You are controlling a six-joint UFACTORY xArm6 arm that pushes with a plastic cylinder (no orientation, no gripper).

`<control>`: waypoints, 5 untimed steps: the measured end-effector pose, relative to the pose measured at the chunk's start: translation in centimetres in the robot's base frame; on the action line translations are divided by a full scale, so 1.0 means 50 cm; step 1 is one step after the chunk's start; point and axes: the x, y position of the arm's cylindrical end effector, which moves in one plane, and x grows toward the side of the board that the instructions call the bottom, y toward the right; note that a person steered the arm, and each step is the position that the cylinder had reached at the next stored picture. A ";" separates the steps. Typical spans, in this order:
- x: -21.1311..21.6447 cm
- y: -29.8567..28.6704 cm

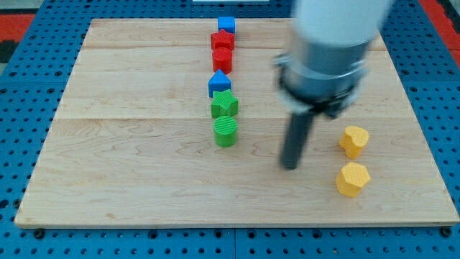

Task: Separate the yellow heart green circle from the vertical line of blocks

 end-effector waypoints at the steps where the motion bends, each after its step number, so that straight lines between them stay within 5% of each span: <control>1: -0.019 -0.294; 3: -0.160 -0.130; 4: -0.161 -0.036; 5: -0.130 -0.059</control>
